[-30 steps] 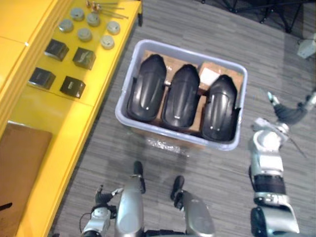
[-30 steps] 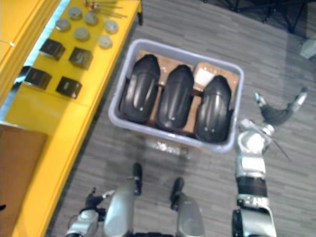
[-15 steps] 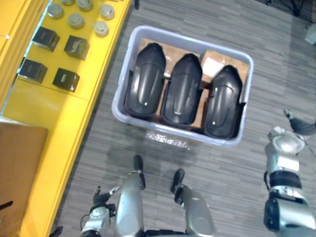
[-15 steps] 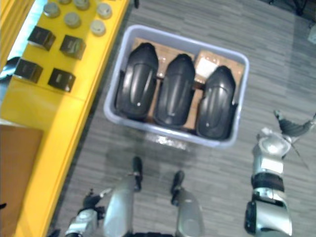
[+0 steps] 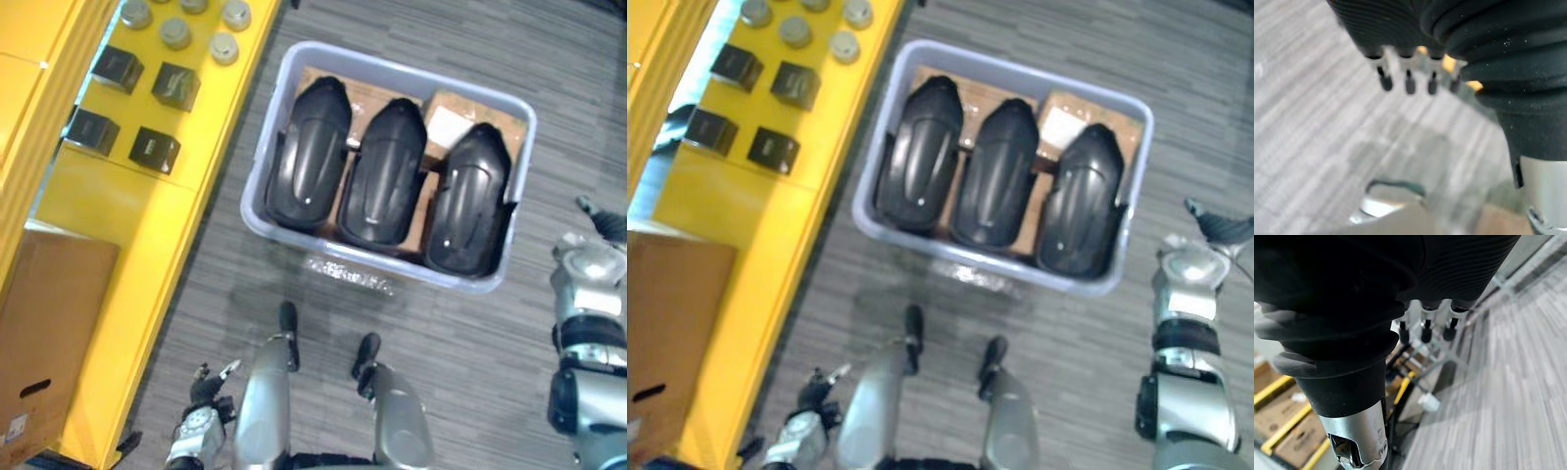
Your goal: Walk over and take plastic housings, then place them on the shelf
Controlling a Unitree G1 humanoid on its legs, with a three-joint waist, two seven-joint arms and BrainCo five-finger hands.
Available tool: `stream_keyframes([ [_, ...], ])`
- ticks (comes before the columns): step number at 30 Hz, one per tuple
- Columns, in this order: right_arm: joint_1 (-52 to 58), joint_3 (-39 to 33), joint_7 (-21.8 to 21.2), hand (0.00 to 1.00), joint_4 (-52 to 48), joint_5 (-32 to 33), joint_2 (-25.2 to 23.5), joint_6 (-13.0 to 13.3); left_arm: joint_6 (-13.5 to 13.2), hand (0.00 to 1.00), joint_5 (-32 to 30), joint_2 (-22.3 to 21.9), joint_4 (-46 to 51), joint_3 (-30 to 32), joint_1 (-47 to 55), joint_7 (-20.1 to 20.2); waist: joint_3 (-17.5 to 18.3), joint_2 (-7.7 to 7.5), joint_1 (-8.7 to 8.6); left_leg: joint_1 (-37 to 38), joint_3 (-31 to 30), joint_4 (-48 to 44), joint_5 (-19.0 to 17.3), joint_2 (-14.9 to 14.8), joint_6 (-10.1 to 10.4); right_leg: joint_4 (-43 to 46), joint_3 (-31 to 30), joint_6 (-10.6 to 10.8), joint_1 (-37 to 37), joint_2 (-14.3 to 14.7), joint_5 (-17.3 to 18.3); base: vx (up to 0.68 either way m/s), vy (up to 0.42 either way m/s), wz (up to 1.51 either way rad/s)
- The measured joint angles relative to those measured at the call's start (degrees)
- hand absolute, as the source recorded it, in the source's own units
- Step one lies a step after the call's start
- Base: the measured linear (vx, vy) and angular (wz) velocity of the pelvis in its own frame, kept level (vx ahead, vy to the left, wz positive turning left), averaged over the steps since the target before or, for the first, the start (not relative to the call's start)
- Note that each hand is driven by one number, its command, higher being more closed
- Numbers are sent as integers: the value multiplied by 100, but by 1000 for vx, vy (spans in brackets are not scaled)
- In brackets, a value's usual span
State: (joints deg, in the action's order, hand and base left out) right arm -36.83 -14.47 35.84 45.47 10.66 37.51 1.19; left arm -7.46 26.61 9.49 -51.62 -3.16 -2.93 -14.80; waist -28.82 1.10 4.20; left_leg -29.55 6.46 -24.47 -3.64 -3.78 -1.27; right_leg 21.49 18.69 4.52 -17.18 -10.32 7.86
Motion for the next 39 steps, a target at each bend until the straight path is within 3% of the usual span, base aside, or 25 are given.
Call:
stream_keyframes([
  [7,2,231,-736,0,189,-11,6,-520,45,0,-16,-16,0,34,2,28,3,9,3,-12,15,-22,0,-4,0,116,-10,-23,-62,-26,46,0,0,0],
  [15,-14,509,-1363,0,388,-15,7,-865,158,0,-16,-21,-41,33,3,144,17,35,19,-51,2,-58,1,-5,-1,148,9,-24,-77,-31,53,0,-1,0],
  [21,-142,743,-1442,0,471,-34,8,-884,117,0,-3,-23,-149,23,7,268,23,57,66,-81,-69,-115,-2,32,-1,278,43,-12,-91,-69,128,-7,-6,7],
  [28,-507,947,-1436,0,453,-257,45,-915,40,0,9,-118,-209,-54,9,384,73,279,167,-256,-101,-149,6,44,-13,400,97,-14,-274,-108,155,-17,-2,4],
  [32,-586,1027,-1479,0,448,-324,45,-1264,34,0,23,-121,-255,-54,9,410,72,286,167,-251,-107,-149,27,46,-21,422,106,-21,-275,-110,162,0,0,0],
  [34,-598,1028,-1478,0,488,-360,45,-1557,6,0,46,-121,-256,-55,9,428,72,286,167,-252,-106,-146,27,46,-21,420,106,-22,-277,-109,164,0,0,0],
  [39,-603,1111,-1491,0,801,-351,45,-1912,-4,0,51,-122,-256,-66,9,449,68,296,170,-256,-110,-145,27,46,-21,416,111,-22,-276,-106,165,0,0,0],
])
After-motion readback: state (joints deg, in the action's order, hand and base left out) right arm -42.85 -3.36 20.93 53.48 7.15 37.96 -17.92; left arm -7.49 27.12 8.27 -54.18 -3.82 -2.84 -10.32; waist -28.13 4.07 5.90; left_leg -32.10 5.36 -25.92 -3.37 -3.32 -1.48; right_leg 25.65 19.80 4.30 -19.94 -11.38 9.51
